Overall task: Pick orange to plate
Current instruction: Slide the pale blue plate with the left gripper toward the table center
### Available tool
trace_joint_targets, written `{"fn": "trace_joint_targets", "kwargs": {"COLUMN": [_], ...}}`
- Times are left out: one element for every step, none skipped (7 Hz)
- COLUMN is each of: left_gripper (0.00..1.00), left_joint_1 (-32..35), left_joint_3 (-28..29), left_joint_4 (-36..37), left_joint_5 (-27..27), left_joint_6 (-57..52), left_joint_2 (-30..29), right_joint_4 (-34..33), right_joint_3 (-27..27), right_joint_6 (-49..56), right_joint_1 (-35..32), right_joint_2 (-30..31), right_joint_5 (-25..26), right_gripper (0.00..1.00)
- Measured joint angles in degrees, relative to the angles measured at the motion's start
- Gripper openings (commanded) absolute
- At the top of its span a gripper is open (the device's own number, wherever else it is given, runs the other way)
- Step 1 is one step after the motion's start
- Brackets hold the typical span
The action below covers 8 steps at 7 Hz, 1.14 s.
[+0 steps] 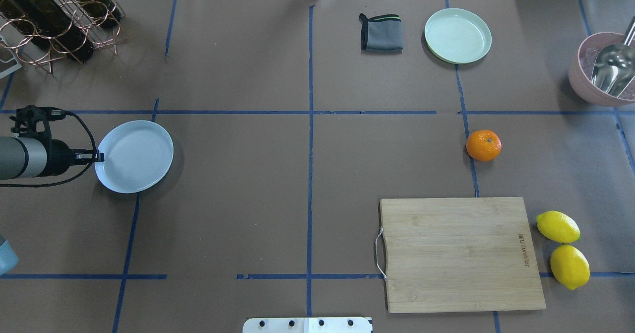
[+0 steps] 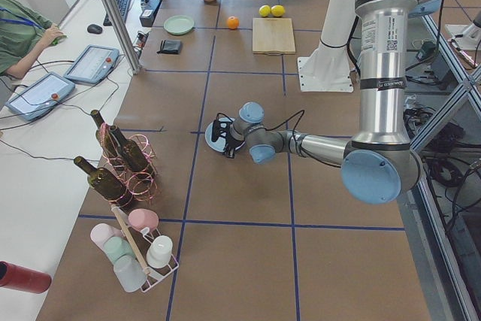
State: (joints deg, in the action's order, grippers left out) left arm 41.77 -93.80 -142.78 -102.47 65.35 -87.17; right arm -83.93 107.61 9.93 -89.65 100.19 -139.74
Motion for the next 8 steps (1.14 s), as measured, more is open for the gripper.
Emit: {"fn": "trace_joint_targets", "kwargs": {"left_gripper": [0.0, 0.0, 0.0, 0.0, 0.0, 0.0, 0.0, 0.0], "left_joint_1": [-0.2, -0.2, -0.2, -0.2, -0.2, -0.2, -0.7, -2.6], "left_joint_3": [-0.1, -1.4, -3.9, -5.8, -6.5, -6.2, -4.7, -2.7], "left_joint_4": [0.1, 0.2, 0.4, 1.1, 4.3, 10.2, 15.8, 18.5], "left_joint_5": [-0.1, -0.5, -1.9, -4.3, -5.5, -5.9, -5.3, -3.5], "left_joint_6": [-0.2, -0.3, -0.3, -0.3, -0.1, 0.2, 0.3, 0.4], "left_joint_2": [-0.3, -0.5, -0.7, -2.2, -6.1, -12.6, -20.4, -26.3], "right_joint_4": [0.0, 0.0, 0.0, 0.0, 0.0, 0.0, 0.0, 0.0], "right_joint_3": [0.0, -0.1, -0.1, -0.1, -0.1, -0.1, -0.1, -0.1], "right_joint_6": [0.0, 0.0, 0.0, 0.0, -0.1, -0.1, -0.1, -0.1], "right_joint_1": [0.0, 0.0, 0.0, 0.0, 0.0, 0.0, 0.0, 0.0], "right_joint_2": [0.0, 0.0, 0.0, 0.0, 0.0, 0.0, 0.0, 0.0], "right_joint_5": [0.0, 0.0, 0.0, 0.0, 0.0, 0.0, 0.0, 0.0], "right_gripper": [1.0, 1.0, 1.0, 1.0, 1.0, 1.0, 1.0, 1.0]}}
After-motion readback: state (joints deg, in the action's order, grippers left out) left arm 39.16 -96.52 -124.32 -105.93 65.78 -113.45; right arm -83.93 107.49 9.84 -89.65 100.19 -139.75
